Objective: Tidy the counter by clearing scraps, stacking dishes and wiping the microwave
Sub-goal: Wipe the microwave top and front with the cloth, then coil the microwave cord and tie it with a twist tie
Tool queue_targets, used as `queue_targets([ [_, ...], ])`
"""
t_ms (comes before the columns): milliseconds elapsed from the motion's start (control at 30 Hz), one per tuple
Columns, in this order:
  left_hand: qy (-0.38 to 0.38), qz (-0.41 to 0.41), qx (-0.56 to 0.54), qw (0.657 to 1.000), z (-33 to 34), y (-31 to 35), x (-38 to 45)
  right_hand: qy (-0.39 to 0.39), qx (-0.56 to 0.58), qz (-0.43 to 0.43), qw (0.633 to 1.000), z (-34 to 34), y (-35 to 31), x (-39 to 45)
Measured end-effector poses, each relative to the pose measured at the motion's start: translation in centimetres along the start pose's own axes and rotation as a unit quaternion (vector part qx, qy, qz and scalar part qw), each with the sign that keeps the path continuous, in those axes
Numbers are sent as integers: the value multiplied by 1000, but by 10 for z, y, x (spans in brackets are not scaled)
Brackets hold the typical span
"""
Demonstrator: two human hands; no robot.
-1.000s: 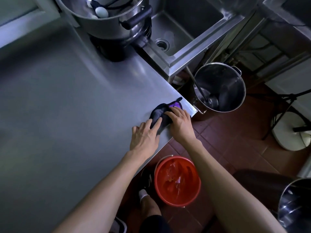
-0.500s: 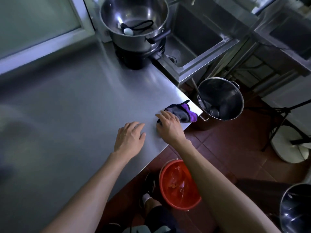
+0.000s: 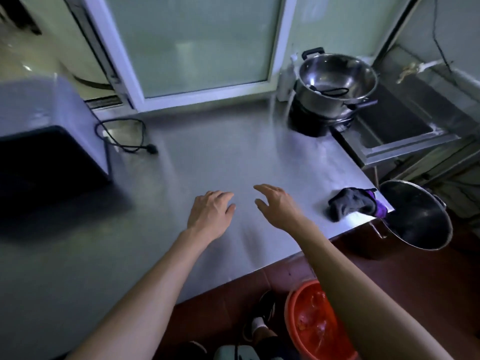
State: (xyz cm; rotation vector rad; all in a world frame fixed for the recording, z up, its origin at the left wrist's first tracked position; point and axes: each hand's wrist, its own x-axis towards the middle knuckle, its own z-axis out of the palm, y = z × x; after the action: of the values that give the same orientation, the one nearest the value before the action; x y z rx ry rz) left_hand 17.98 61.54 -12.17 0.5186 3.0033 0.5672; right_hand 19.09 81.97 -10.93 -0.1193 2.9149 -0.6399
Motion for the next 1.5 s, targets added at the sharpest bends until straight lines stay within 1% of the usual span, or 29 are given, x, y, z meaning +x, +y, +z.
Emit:
queue_targets([
  [167,41,-56,7,998,-44,-65,-57,-6,17,-60,998,24,-87,0],
  [300,69,-100,12,993,-70,-106,-92,-27,33,-86,995,41,-138,1],
  [500,112,-145,-9,983,-85,-150,-124,-76,31,-113,990,65,-183,15],
  [633,96,-159,-1,983,-80,-172,-127,-101,28,-120,987,80,-193,32],
  [733,85,-167,3,982,-76,-185,-115,-109,28,-122,986,90,-193,52],
  [800,92,-168,5,982,-75,-190,-99,-112,29,-127,985,94,-191,69],
  [867,96,-162,5,982,-74,-193,-77,-114,30,-128,985,96,-186,87],
  [1000,70,-153,10,986,-75,-201,-25,-110,52,-117,986,98,-174,132],
  [1200,58,-182,-14,981,-77,-230,26,-123,76,-113,983,104,-169,196],
  [1367,59,-214,-27,975,-81,-262,47,-130,88,-112,981,112,-183,240],
  [1500,53,-206,-30,977,-78,-289,64,-138,82,-97,982,122,-197,274],
])
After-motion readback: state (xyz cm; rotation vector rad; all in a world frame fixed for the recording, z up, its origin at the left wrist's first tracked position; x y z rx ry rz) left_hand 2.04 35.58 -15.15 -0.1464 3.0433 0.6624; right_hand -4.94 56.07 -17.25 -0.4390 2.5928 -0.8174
